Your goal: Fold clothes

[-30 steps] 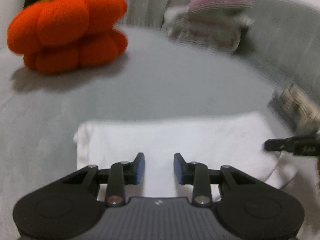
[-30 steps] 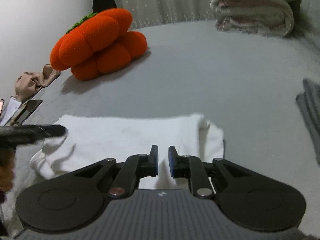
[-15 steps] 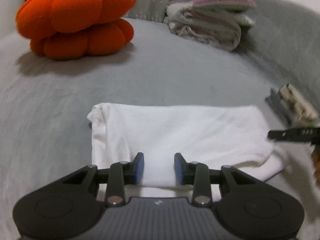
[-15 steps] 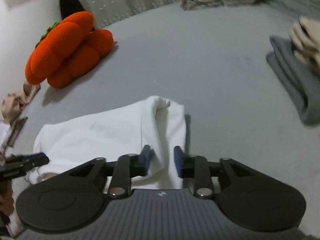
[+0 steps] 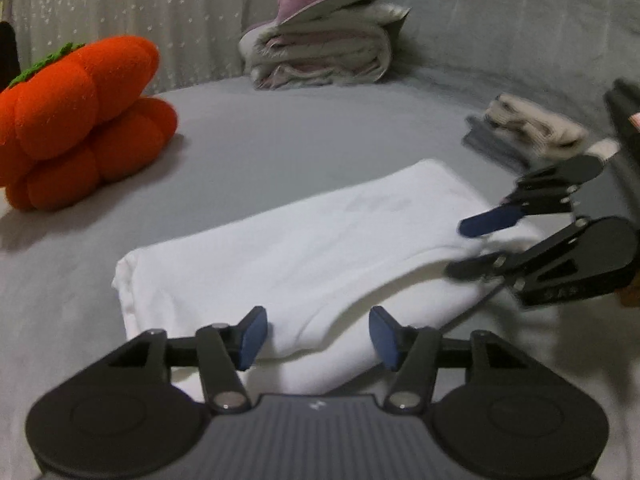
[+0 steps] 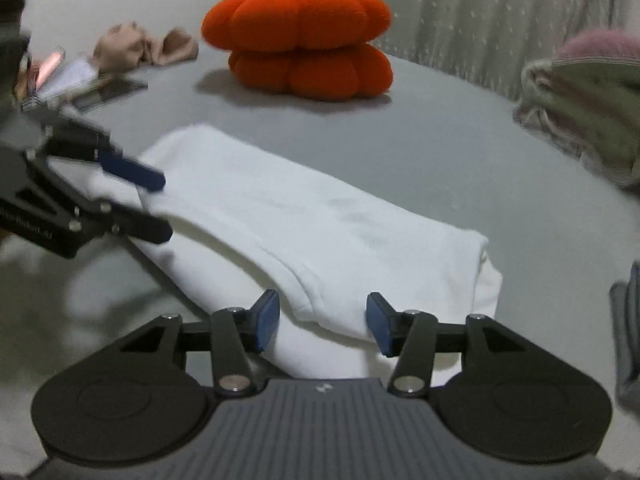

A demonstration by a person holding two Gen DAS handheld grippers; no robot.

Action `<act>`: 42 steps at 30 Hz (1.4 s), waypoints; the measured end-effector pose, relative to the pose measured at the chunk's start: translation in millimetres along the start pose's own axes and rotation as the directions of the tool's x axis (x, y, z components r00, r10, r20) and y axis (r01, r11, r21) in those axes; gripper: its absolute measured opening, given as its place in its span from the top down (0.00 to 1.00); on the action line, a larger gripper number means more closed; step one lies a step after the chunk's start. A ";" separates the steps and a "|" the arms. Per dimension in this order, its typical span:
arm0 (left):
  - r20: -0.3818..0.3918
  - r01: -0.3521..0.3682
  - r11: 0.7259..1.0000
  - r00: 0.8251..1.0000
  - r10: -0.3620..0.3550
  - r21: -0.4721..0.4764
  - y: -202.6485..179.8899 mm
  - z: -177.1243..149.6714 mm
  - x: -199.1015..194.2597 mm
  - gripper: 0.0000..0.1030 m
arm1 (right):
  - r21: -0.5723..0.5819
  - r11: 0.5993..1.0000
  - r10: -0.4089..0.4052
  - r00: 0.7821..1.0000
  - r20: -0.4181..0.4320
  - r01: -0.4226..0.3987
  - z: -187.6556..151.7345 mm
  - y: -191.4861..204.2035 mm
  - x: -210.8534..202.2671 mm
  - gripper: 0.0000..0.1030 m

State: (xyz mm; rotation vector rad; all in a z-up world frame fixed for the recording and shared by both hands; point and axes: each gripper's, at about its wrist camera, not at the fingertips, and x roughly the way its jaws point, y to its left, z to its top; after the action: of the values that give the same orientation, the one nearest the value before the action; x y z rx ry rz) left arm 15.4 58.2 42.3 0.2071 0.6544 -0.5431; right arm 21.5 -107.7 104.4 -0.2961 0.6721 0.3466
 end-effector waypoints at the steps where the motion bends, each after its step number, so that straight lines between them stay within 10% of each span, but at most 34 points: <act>1: -0.008 -0.015 1.000 1.000 0.015 -0.015 3.5 -0.1 3.5 0.64 | -0.008 1.000 -0.012 1.000 -0.006 0.012 0.7 1.0 4.3 0.72; 4: -0.006 -0.003 0.997 1.000 0.003 -0.072 18.5 3.6 0.5 0.84 | 0.016 1.000 -0.016 1.000 0.009 0.016 7.7 -5.3 4.7 0.84; 12: -0.040 0.008 1.000 0.999 -0.009 -0.028 22.9 1.4 -4.1 0.84 | 0.039 0.996 0.080 0.997 -0.003 -0.080 12.8 -0.3 -7.3 0.85; 19: -0.067 0.023 1.000 0.997 -0.024 -0.012 21.7 2.2 -1.9 0.75 | 0.012 0.998 0.060 0.997 -0.056 -0.059 6.8 0.9 10.6 0.68; 26: -0.094 0.205 0.976 0.973 -0.212 -0.078 42.4 2.6 -18.6 0.39 | 0.137 0.981 0.148 0.987 -0.061 -0.138 3.1 -28.7 6.6 0.58; 32: 0.067 0.296 0.931 0.955 -0.288 -0.215 71.5 10.0 -42.7 0.39 | 0.327 0.922 0.215 0.977 0.019 -0.209 5.3 -59.3 -3.6 0.58; 37: 0.096 0.221 0.920 0.975 -0.200 -0.325 67.8 21.9 -12.3 0.48 | 0.378 0.914 0.169 0.985 -0.028 -0.146 3.5 -62.6 9.5 0.59; 42: -0.038 0.077 0.950 0.995 -0.092 -0.303 49.0 9.4 20.8 0.54 | 0.324 0.940 0.138 0.986 -0.089 -0.103 4.1 -53.2 18.3 0.60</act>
State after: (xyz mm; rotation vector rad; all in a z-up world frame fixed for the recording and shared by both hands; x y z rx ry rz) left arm 60.5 87.6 37.3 -0.0948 0.7900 -0.5140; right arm 58.6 -150.2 103.9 0.0358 0.8455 0.3342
